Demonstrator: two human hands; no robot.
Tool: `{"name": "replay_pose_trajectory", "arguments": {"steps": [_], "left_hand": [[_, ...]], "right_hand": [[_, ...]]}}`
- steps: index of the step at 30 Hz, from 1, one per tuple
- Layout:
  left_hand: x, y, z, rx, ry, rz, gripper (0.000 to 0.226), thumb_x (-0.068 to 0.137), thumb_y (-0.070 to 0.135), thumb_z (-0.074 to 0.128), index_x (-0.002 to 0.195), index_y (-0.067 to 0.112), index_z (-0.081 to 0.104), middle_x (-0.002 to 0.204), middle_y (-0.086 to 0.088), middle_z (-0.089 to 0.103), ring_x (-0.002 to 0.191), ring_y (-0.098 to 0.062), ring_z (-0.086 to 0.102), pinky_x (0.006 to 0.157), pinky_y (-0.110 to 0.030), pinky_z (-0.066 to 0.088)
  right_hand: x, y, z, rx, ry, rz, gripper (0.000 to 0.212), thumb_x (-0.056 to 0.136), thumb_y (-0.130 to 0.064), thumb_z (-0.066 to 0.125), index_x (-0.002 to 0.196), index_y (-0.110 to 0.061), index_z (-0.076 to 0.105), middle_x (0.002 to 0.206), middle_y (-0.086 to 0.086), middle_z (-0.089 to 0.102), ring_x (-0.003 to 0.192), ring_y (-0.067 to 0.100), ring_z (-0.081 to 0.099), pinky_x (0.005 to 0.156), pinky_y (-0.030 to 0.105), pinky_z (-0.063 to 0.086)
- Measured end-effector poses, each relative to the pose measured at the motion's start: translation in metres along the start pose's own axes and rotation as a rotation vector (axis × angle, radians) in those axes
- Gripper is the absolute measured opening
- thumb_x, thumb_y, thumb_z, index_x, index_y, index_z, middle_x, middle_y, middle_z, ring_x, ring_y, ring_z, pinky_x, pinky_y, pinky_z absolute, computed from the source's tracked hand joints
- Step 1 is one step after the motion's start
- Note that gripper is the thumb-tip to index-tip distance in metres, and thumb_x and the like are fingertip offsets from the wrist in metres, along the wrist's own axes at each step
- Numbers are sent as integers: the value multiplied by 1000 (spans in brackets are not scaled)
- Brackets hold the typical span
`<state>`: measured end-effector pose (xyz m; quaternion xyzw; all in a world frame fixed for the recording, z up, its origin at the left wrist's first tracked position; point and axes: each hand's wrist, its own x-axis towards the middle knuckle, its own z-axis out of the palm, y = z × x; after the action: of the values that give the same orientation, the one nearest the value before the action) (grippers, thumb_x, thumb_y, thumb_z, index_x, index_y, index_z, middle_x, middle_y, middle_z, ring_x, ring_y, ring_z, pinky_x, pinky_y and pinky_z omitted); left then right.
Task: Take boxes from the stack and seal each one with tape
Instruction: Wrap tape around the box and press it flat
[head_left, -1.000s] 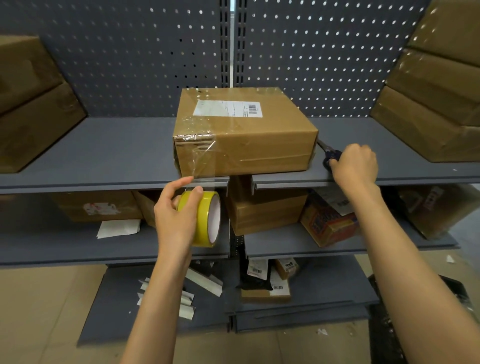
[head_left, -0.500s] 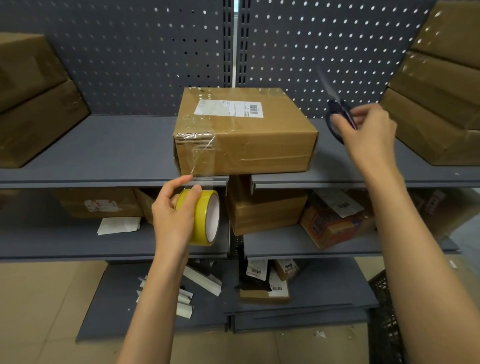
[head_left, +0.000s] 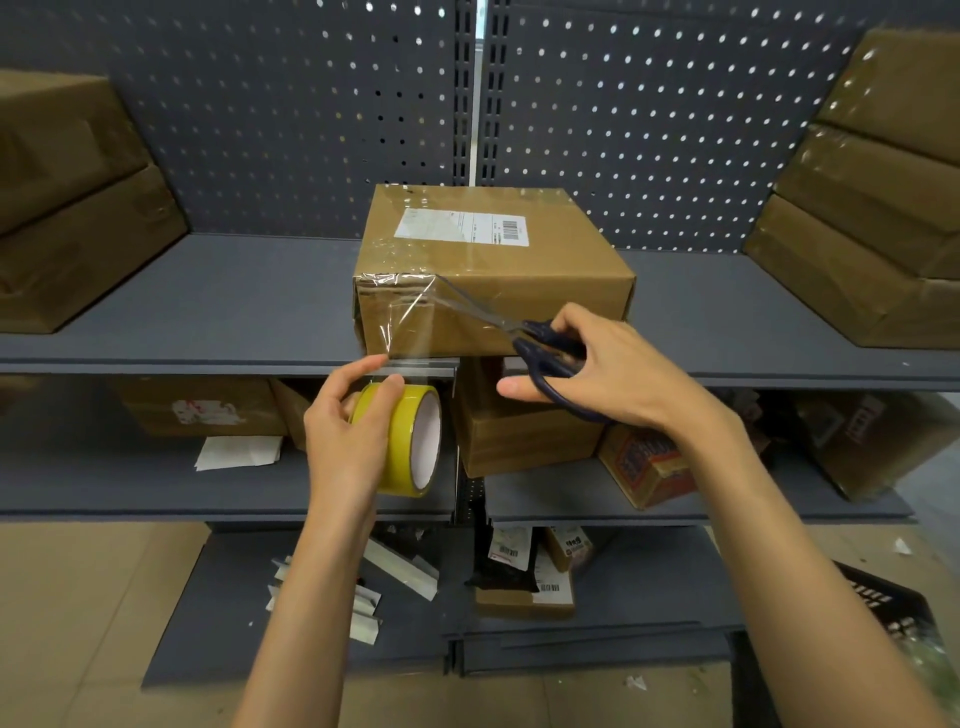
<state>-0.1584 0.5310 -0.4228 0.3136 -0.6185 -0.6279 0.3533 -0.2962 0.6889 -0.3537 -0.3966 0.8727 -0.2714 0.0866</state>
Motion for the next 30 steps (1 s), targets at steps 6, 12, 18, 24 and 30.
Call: {"name": "replay_pose_trajectory", "arguments": {"steps": [6, 12, 18, 24, 30], "left_hand": [[0, 2, -2, 1, -3, -10, 25, 91, 18, 62, 115, 23, 64, 98, 16, 56, 87, 0, 54, 70, -17, 43], [2, 1, -4, 16, -13, -11, 25, 91, 18, 62, 116, 25, 63, 102, 12, 57, 91, -4, 55, 71, -19, 44], [5, 2, -6, 58, -51, -8, 28, 93, 18, 58, 119, 29, 60, 103, 15, 55, 93, -5, 53, 72, -20, 44], [7, 2, -7, 77, -61, 8, 29, 94, 17, 57, 122, 27, 60, 103, 12, 57, 90, -6, 55, 68, -19, 43], [8, 1, -6, 95, -61, 13, 30, 94, 17, 57, 122, 27, 60, 100, 15, 57, 88, -5, 55, 66, -16, 42]], "right_hand": [[-1, 5, -3, -86, -108, 66, 57, 63, -69, 69, 85, -21, 50, 81, -7, 56, 69, 8, 50, 56, 23, 36], [14, -6, 3, -56, -167, 37, 61, 62, -71, 68, 87, -17, 55, 76, -5, 57, 67, 12, 50, 57, 24, 35], [28, -14, 11, -54, -189, -19, 70, 52, -79, 60, 82, -17, 58, 75, -2, 59, 68, 14, 52, 59, 26, 38], [36, -12, 11, -44, -180, -60, 72, 57, -74, 65, 80, -7, 62, 66, 0, 54, 62, 14, 47, 58, 26, 35], [39, -14, 5, -69, -179, -99, 59, 57, -64, 73, 64, -7, 57, 60, 2, 49, 60, 14, 44, 55, 24, 33]]}}
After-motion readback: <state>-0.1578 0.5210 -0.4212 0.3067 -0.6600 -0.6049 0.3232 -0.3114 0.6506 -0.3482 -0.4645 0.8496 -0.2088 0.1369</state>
